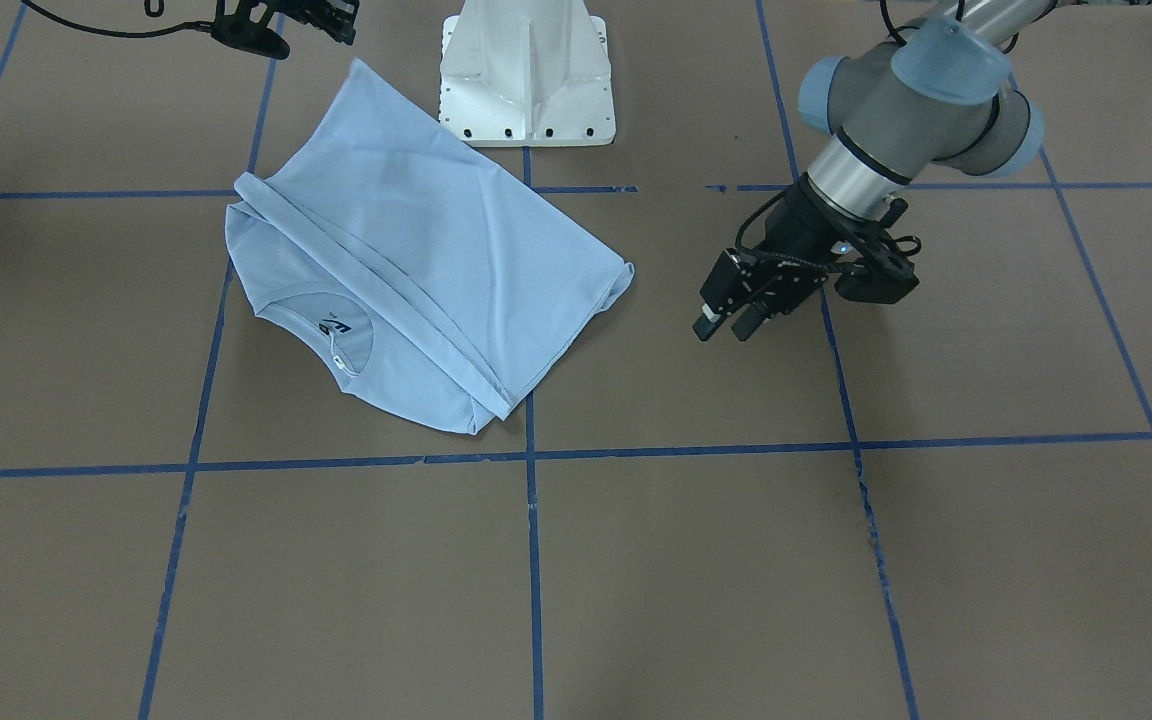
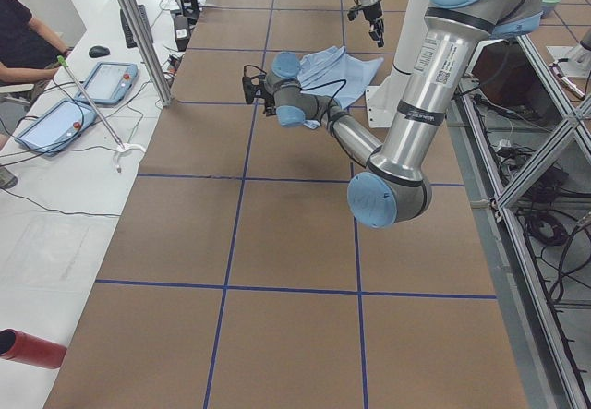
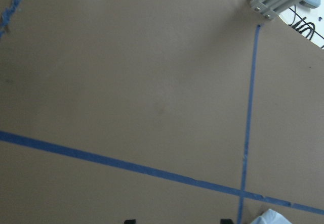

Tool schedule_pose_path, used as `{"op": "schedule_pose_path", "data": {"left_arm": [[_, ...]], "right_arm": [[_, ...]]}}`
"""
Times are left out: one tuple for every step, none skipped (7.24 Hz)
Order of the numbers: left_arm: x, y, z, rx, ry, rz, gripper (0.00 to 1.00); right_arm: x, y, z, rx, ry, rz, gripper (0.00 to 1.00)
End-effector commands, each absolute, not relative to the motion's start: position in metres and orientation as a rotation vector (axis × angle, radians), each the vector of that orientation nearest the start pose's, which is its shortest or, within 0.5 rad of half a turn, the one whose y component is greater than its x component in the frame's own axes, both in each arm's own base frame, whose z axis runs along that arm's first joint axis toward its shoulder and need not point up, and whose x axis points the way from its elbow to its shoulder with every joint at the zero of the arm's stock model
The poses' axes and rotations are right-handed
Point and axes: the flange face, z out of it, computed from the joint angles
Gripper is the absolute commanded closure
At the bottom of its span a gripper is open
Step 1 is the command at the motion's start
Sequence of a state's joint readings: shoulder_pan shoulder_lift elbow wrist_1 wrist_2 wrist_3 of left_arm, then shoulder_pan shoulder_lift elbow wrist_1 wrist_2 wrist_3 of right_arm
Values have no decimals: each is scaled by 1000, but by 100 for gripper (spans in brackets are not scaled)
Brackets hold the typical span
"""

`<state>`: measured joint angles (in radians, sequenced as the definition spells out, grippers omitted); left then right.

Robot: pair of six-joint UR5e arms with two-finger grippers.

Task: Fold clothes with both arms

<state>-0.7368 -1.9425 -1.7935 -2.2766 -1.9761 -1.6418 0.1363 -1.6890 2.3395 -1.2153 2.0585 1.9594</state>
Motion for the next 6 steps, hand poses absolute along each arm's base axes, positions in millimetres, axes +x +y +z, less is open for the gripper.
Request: {"op": "schedule_pose_path", "data": {"left_arm": [[415,-419,270,-54,1337,-427,35],[441,-397,282,-113,1294,-410,37],[480,-365,285,-168,1197,-385,38],[503,-355,279,-93,1136,-414,43],[515,-345,281,-75,1116,-414,46],[516,-349,285,-42,1092,-426,47]], "right_arm": [[-353,-199,318,-491,-948,385,0],[-336,-250,317,-422,-992,495,0],[-332,-311,323,-358,-1015,609,0],[-333,-340,325,-318,-1023,631,0],[-332,-348,329,-302,-1019,630,0],[-332,-349,330,-300,-1019,629,0]]}}
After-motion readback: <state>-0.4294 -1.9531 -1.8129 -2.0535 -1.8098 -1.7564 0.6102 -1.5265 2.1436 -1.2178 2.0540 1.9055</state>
